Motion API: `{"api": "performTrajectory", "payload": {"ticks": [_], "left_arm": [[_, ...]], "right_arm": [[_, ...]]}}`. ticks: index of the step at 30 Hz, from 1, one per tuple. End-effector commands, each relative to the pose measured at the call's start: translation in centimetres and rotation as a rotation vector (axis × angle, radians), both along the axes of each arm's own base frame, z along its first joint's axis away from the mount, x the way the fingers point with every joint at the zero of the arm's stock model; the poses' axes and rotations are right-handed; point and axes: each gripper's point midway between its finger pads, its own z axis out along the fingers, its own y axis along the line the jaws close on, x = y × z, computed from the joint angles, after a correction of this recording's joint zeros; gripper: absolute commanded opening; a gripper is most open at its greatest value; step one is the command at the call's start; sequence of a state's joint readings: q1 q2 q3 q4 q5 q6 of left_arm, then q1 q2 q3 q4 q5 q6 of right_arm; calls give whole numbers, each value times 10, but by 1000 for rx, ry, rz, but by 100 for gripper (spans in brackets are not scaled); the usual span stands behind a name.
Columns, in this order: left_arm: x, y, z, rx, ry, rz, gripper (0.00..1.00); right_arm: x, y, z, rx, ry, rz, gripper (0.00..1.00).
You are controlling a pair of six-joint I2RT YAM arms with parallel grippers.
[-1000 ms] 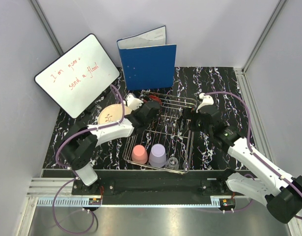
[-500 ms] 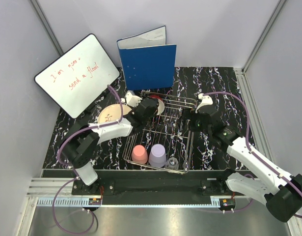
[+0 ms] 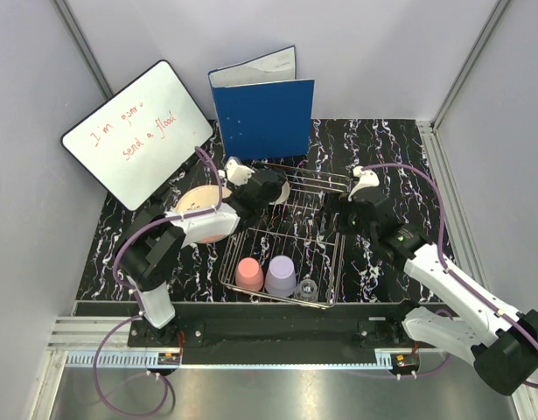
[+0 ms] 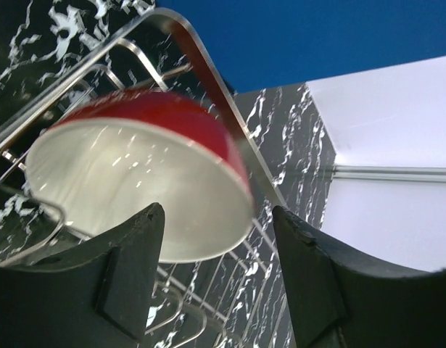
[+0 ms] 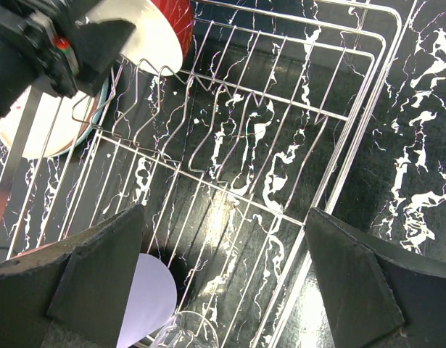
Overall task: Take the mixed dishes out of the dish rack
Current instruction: Pick up the bowl from the dish rack.
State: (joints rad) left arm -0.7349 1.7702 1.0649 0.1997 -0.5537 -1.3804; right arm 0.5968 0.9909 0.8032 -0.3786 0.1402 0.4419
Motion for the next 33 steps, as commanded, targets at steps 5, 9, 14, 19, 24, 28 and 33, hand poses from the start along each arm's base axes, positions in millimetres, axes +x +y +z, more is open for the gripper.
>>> {"api": "performTrajectory", "payload": {"ticks": [5, 9, 14, 19, 24, 28, 33], "left_arm": [[19, 3, 44, 43, -68, 7, 66], [30, 3, 42, 126, -28, -7, 61], [37, 2, 33, 188, 11, -21, 52], [34, 4, 11, 205, 57, -32, 50], [35, 4, -6, 215, 94, -51, 50], [39, 6, -12, 220, 103, -51, 45], [45, 9, -17, 225, 109, -52, 26]], "right_arm": [[5, -1, 9, 5, -45, -14, 100], [6, -1, 10, 7, -50, -17, 100], [5, -2, 10, 7, -54, -20, 100], [5, -3, 10, 3, -55, -21, 100], [7, -1, 10, 4, -53, -18, 100], [7, 0, 9, 1, -50, -17, 100], [8, -1, 6, -5, -44, -18, 100]]}}
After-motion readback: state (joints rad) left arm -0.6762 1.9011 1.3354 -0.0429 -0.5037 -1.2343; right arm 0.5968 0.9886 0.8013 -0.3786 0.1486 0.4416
